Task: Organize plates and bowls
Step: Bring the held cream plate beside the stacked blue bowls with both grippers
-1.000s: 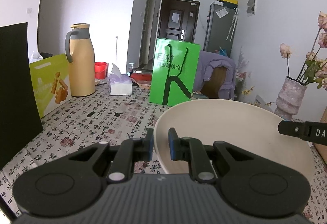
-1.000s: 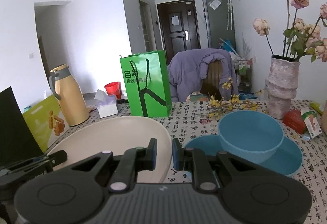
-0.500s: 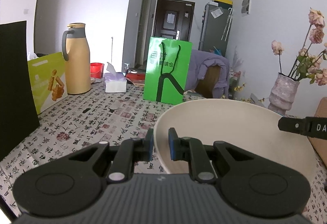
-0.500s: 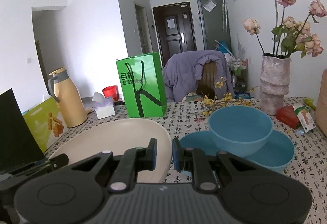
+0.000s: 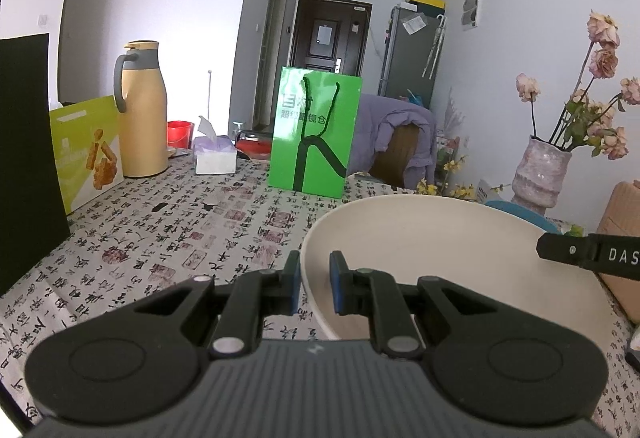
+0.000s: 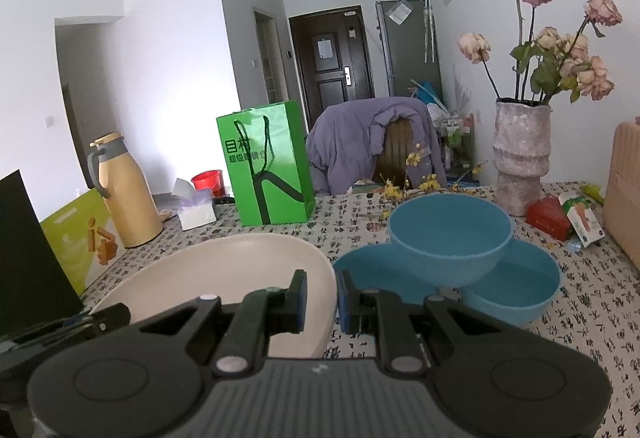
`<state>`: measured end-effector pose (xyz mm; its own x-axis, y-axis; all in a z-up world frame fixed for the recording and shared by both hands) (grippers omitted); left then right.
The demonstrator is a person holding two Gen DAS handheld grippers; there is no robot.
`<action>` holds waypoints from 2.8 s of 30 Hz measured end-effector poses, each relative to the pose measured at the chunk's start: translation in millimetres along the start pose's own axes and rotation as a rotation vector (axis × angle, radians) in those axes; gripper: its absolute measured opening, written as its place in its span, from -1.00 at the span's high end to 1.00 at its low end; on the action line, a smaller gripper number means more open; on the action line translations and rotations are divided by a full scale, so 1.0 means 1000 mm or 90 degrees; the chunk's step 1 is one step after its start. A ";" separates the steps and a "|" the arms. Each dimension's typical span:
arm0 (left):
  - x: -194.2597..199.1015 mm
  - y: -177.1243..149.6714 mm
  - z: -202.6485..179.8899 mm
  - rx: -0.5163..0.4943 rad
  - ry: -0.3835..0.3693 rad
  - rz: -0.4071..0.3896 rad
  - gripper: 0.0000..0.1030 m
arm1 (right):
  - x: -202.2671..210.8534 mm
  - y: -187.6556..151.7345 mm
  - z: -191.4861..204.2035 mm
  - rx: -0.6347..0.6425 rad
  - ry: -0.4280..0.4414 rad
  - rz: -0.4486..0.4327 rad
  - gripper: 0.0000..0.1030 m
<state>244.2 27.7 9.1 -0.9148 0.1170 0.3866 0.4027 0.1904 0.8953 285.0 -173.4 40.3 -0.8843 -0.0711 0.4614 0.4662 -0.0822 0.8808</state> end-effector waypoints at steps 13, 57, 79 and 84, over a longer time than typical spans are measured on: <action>0.009 -0.006 -0.007 -0.009 -0.010 -0.007 0.71 | 0.011 -0.010 -0.009 -0.017 0.006 -0.007 0.70; 0.002 -0.066 -0.066 -0.059 -0.081 0.050 0.71 | 0.027 -0.074 -0.087 -0.077 -0.041 0.029 0.70; -0.020 -0.106 -0.080 -0.081 -0.099 0.107 0.71 | 0.010 -0.110 -0.113 -0.084 -0.071 0.075 0.70; -0.023 -0.115 -0.080 -0.088 -0.099 0.117 0.71 | 0.008 -0.120 -0.115 -0.077 -0.072 0.085 0.70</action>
<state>216.4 -75.3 -84.7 -0.8067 0.2879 0.5161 0.5434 0.0180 0.8393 225.0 -278.0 -73.4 -0.8083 0.0227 0.5884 0.5732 -0.1983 0.7951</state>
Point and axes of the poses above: each gripper's, at about its wrist camera, not at the fingertips, and x roughly against the way its jaws point, z to its left, y to its top, the point moved 8 cm from there along -x, roughly the way its jaws point, and after that the axes turned 11 degrees about -y, right-handed, at the moved point
